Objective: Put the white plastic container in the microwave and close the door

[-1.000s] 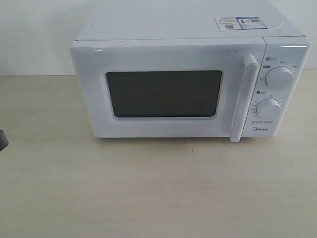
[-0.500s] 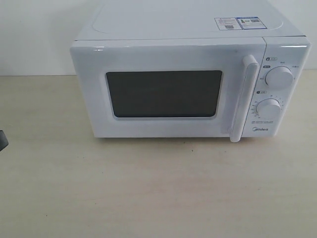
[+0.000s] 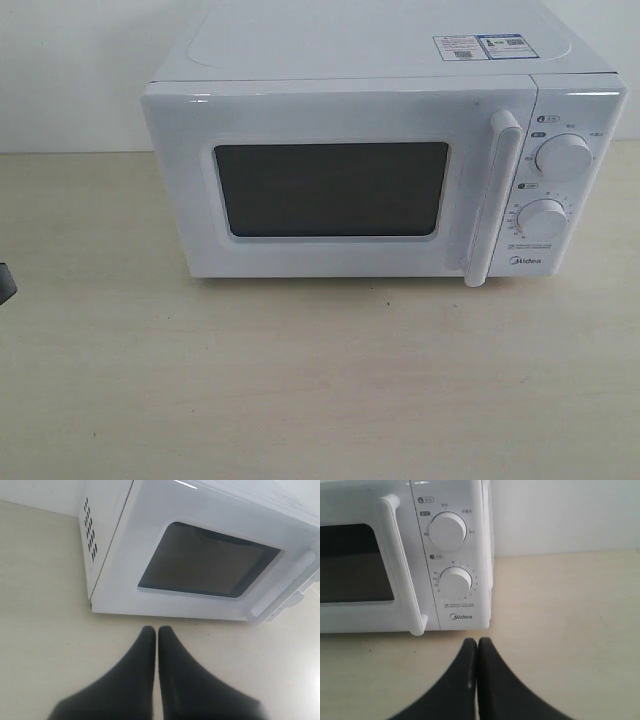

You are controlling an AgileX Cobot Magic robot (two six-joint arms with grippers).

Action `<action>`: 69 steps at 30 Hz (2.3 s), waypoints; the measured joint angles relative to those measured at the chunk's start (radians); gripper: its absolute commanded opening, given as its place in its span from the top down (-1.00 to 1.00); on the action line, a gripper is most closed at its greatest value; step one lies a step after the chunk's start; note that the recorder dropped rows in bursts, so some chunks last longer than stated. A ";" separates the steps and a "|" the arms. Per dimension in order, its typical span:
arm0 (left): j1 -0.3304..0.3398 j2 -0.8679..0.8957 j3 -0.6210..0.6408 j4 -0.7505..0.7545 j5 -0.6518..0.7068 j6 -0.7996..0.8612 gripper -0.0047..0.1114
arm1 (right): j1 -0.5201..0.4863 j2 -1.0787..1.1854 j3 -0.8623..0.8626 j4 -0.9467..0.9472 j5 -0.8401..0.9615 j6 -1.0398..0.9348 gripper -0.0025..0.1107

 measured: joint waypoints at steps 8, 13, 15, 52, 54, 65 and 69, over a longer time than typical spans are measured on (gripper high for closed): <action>0.000 0.000 0.000 0.000 0.000 0.000 0.84 | 0.000 0.000 0.000 -0.020 0.073 -0.019 0.96; 0.000 0.000 0.000 0.000 0.000 0.000 0.84 | 0.000 0.000 0.000 -0.013 0.077 -0.014 0.96; 0.000 0.000 0.000 0.000 0.000 0.000 0.84 | 0.000 0.000 0.000 -0.011 0.077 -0.012 0.96; 0.214 -0.543 0.007 0.018 -0.031 0.060 0.84 | 0.000 0.000 0.000 0.002 0.086 -0.007 0.96; 0.214 -0.552 0.007 0.004 -0.031 0.051 0.84 | 0.000 0.000 0.000 0.002 0.086 -0.007 0.96; 0.214 -0.558 0.079 0.759 0.064 -0.676 0.84 | 0.000 0.000 0.000 0.002 0.086 -0.007 0.96; 0.214 -0.558 0.186 0.976 0.018 -0.769 0.84 | 0.000 0.000 0.000 0.002 0.086 -0.007 0.96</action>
